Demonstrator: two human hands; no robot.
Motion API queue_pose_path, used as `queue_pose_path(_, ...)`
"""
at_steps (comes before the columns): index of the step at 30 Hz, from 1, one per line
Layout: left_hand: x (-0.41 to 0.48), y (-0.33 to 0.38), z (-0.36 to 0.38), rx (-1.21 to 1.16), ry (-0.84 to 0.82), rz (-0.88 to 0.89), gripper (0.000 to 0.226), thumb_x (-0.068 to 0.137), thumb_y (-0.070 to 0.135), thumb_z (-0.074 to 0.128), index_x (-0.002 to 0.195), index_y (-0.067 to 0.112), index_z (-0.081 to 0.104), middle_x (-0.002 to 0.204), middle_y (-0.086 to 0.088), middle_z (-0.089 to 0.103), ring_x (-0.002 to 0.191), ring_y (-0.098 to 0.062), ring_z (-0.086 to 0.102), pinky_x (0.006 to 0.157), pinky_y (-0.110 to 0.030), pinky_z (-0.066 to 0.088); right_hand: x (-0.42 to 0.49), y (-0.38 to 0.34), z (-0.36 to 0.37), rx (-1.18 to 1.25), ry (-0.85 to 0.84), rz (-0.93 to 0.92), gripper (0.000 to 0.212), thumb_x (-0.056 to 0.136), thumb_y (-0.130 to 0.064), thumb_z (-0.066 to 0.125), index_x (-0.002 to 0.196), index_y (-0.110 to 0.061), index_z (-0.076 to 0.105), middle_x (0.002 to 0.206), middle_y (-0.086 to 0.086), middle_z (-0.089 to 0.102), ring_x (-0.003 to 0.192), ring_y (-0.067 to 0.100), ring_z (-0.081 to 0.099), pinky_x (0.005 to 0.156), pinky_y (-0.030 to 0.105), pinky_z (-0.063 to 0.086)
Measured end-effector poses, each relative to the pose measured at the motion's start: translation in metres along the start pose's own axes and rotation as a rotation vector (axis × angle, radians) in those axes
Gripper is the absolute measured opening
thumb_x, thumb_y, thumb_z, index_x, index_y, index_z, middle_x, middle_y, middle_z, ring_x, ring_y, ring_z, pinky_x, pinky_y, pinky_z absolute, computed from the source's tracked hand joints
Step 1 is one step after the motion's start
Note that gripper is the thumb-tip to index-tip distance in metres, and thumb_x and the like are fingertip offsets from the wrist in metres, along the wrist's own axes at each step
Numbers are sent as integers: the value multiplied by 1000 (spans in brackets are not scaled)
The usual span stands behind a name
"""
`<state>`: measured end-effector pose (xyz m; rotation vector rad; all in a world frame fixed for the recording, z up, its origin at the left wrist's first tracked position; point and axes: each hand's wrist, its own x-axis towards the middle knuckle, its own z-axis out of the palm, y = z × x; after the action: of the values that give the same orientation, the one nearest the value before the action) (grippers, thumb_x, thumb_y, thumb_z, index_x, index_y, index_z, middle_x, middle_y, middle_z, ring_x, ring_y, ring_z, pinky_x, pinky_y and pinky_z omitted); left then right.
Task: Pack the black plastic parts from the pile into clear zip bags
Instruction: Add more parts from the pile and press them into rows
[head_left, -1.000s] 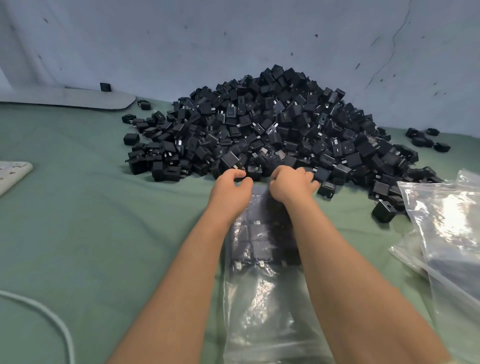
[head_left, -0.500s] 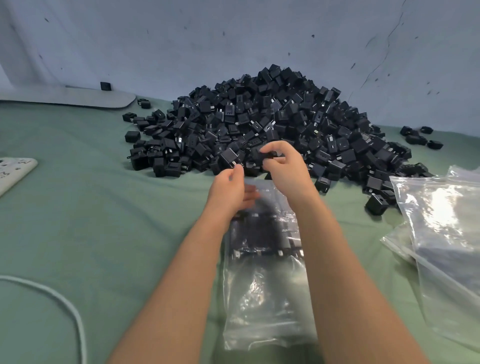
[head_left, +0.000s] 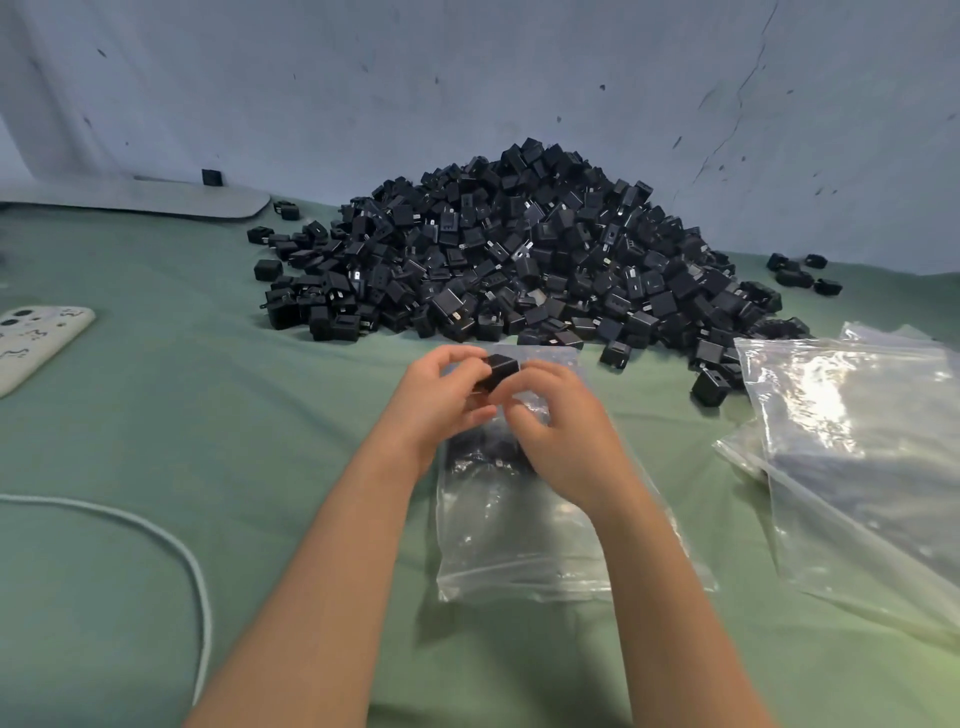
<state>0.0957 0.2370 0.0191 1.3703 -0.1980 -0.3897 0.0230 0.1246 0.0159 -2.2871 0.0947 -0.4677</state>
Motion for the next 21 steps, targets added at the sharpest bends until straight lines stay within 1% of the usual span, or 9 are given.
queue_pose_path(2,-7,-2,5,61,13,15,14,91,6,54,92,19,59,78,-5,65,65,-10,64,57,-20,54,-9,0,4,-76,-61,4,29,89,-11,54,102,-33,66,138,6,46,131,18,39,107,36,33)
queue_pose_path(4,-13,-3,9,124,20,36,14,91,5,52,94,17,59,78,-9,63,64,-12,63,60,-22,57,-15,0,9,-143,-93,31,35,91,-13,54,119,-32,63,142,9,41,133,28,35,109,42,33)
queue_pose_path(7,-21,-4,11,316,11,91,23,96,14,49,116,13,59,89,-8,66,79,-18,66,81,-33,55,-23,1,5,-108,-41,58,44,91,-13,53,129,-34,57,134,7,48,127,26,40,107,38,34)
queue_pose_path(9,-32,-5,6,593,45,207,29,94,28,52,122,19,56,101,-3,65,91,-18,65,89,-34,51,-32,4,-4,10,46,111,41,91,-13,53,127,-33,59,128,2,54,119,13,48,102,20,38)
queue_pose_path(11,-50,-6,1,855,-53,289,30,87,41,60,113,26,57,103,4,62,92,-13,61,88,-31,48,-43,6,-16,152,150,168,36,92,-11,54,122,-30,62,115,-5,62,98,2,55,84,9,41)
queue_pose_path(13,-67,-12,2,1156,-276,259,38,79,52,64,108,30,56,107,6,55,101,-13,54,94,-33,43,-54,5,-25,318,185,208,30,93,-10,55,115,-29,64,98,-6,67,84,6,56,75,14,43)
queue_pose_path(15,-79,-18,5,1383,-405,229,42,77,56,63,110,31,55,105,7,46,109,-16,47,95,-32,37,-66,-2,-29,454,151,203,26,95,-11,54,109,-28,66,93,5,69,81,13,57,77,21,45)
queue_pose_path(19,-87,-24,8,1402,-467,183,41,81,49,63,115,27,54,107,5,46,106,-16,50,89,-29,37,-88,-13,-32,544,90,178,23,95,-14,54,102,-30,69,98,8,70,99,21,64,94,37,48)
queue_pose_path(21,-86,-23,8,1375,-453,204,24,86,40,61,105,27,57,105,4,53,99,-16,54,80,-25,39,-96,-13,-32,527,62,190,23,95,-16,55,97,-33,70,92,4,70,97,19,64,96,41,47)
